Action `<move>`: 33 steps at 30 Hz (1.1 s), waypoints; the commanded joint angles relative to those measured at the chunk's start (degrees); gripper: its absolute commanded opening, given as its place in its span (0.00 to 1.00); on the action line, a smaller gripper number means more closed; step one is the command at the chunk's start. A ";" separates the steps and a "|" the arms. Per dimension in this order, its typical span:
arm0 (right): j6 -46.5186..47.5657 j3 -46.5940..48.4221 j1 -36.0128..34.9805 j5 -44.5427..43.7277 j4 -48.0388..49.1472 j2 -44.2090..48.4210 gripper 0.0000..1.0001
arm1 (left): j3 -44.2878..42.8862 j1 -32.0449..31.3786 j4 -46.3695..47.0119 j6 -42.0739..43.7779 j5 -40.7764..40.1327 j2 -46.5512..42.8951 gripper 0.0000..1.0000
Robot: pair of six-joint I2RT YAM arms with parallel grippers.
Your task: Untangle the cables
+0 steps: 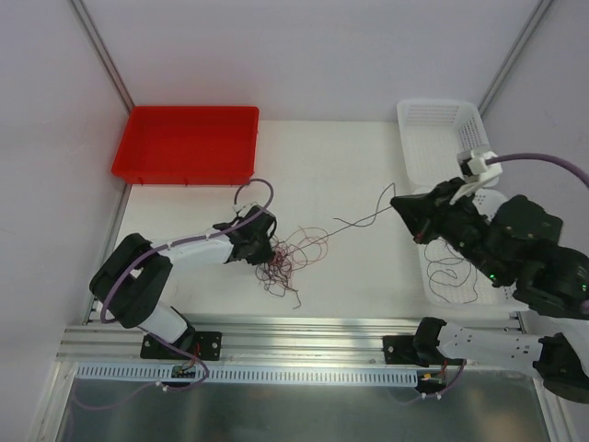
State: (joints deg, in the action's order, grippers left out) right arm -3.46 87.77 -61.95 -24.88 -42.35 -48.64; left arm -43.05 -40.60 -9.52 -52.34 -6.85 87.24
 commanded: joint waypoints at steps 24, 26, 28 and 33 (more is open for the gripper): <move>0.13 -7.20 0.26 -14.23 -8.82 6.55 0.01 | 1.47 15.73 -11.14 13.13 -1.42 -10.23 0.40; -2.84 -12.59 0.69 -13.62 -6.45 5.76 0.01 | 2.09 15.64 -11.05 13.40 1.04 -12.44 0.40; -4.96 -19.34 3.14 -9.32 -5.30 2.69 0.01 | 3.05 15.11 -10.96 13.93 3.15 -15.86 0.40; -11.38 -32.73 12.71 2.90 3.93 -2.59 0.09 | 5.69 13.36 -10.43 14.63 6.32 -21.93 0.42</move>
State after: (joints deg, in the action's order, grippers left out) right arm -8.95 59.48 -53.54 -29.65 -44.60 -50.04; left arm -39.07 -26.04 -19.42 -39.62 -4.21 68.23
